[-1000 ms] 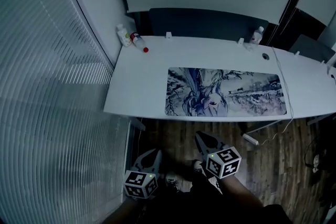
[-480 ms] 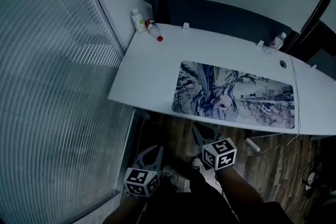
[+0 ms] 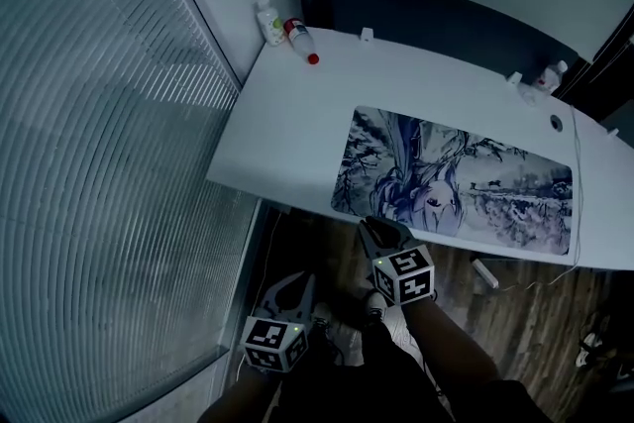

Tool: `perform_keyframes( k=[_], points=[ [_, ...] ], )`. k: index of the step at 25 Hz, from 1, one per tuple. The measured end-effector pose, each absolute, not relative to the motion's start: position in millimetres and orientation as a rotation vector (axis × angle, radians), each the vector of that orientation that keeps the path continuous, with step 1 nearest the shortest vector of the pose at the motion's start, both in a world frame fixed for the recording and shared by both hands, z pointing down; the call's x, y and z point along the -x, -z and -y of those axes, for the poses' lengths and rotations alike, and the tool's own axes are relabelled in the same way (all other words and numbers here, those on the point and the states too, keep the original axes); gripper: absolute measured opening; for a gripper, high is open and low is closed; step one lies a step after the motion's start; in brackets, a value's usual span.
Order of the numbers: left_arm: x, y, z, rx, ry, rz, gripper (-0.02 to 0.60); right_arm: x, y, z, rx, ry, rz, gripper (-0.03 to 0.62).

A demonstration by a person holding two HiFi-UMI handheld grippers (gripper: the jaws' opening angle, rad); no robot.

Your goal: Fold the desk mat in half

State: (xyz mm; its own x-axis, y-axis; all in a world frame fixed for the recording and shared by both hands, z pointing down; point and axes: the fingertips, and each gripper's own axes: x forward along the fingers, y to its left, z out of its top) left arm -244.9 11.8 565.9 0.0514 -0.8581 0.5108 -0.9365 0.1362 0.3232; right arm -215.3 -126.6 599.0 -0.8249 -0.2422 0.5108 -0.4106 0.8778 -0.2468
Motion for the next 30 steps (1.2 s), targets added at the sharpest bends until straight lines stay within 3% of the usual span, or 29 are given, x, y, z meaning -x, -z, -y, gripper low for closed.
perform_keyframes(
  k=[2, 13, 25, 30],
  points=[
    [247, -569, -7, -1.724, -0.175, 1.809, 0.006, 222, -611, 132, -0.462, -0.449, 2.541, 0.097],
    [257, -583, 3, -1.692, -0.187, 1.795, 0.006, 273, -673, 142, -0.333, -0.205, 2.366, 0.153],
    [277, -590, -11, -1.664, -0.188, 1.779, 0.006, 293, -698, 141, -0.325, -0.116, 2.258, 0.162],
    [278, -583, -8, -1.707, -0.18, 1.761, 0.006, 292, -699, 144, -0.368, -0.142, 2.248, 0.124]
  ],
)
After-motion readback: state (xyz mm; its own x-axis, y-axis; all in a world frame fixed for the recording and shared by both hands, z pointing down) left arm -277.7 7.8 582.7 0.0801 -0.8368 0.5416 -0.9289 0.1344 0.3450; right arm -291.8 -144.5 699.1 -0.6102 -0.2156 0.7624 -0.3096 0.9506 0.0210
